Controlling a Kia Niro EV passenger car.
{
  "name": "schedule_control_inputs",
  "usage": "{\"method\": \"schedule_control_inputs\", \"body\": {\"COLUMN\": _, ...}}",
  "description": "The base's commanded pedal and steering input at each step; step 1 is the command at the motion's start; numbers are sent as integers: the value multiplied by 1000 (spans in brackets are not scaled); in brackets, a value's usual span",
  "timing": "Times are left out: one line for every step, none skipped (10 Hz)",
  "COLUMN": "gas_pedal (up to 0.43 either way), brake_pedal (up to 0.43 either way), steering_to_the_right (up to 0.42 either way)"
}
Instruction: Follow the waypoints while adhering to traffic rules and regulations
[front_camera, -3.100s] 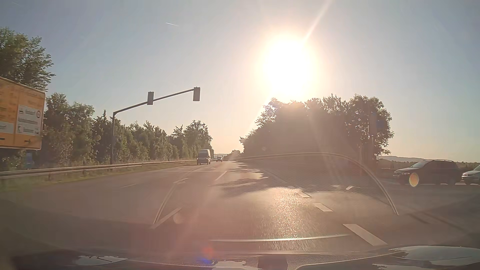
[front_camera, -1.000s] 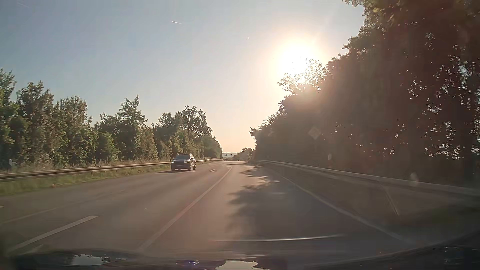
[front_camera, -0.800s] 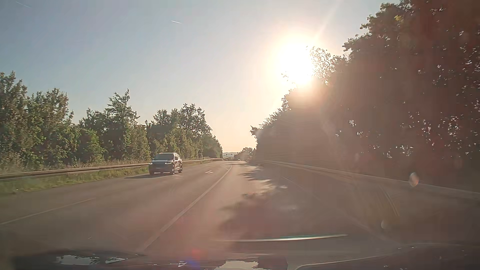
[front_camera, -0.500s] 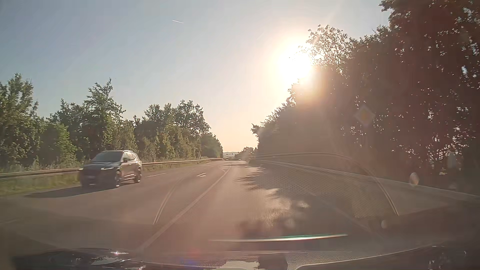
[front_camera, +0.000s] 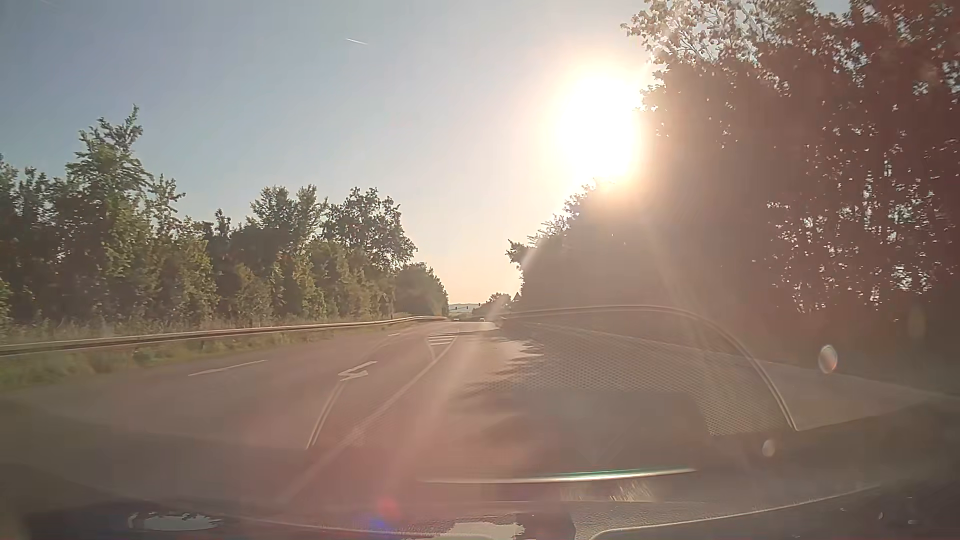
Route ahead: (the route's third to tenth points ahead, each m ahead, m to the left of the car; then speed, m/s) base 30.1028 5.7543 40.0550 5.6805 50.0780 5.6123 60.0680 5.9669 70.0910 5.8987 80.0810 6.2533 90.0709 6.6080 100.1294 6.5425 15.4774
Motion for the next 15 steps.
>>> {"method": "schedule_control_inputs", "body": {"gas_pedal": 138, "brake_pedal": 0, "steering_to_the_right": -4}}
{"method": "schedule_control_inputs", "body": {"gas_pedal": 138, "brake_pedal": 0, "steering_to_the_right": -5}}
{"method": "schedule_control_inputs", "body": {"gas_pedal": 138, "brake_pedal": 0, "steering_to_the_right": -5}}
{"method": "schedule_control_inputs", "body": {"gas_pedal": 138, "brake_pedal": 0, "steering_to_the_right": -6}}
{"method": "schedule_control_inputs", "body": {"gas_pedal": 138, "brake_pedal": 0, "steering_to_the_right": -5}}
{"method": "schedule_control_inputs", "body": {"gas_pedal": 138, "brake_pedal": 0, "steering_to_the_right": -5}}
{"method": "schedule_control_inputs", "body": {"gas_pedal": 138, "brake_pedal": 0, "steering_to_the_right": -6}}
{"method": "schedule_control_inputs", "body": {"gas_pedal": 138, "brake_pedal": 0, "steering_to_the_right": -6}}
{"method": "schedule_control_inputs", "body": {"gas_pedal": 138, "brake_pedal": 0, "steering_to_the_right": -6}}
{"method": "schedule_control_inputs", "body": {"gas_pedal": 138, "brake_pedal": 0, "steering_to_the_right": -6}}
{"method": "schedule_control_inputs", "body": {"gas_pedal": 138, "brake_pedal": 0, "steering_to_the_right": -6}}
{"method": "schedule_control_inputs", "body": {"gas_pedal": 138, "brake_pedal": 0, "steering_to_the_right": -6}}
{"method": "schedule_control_inputs", "body": {"gas_pedal": 138, "brake_pedal": 0, "steering_to_the_right": -5}}
{"method": "schedule_control_inputs", "body": {"gas_pedal": 138, "brake_pedal": 0, "steering_to_the_right": -6}}
{"method": "schedule_control_inputs", "body": {"gas_pedal": 138, "brake_pedal": 0, "steering_to_the_right": -6}}
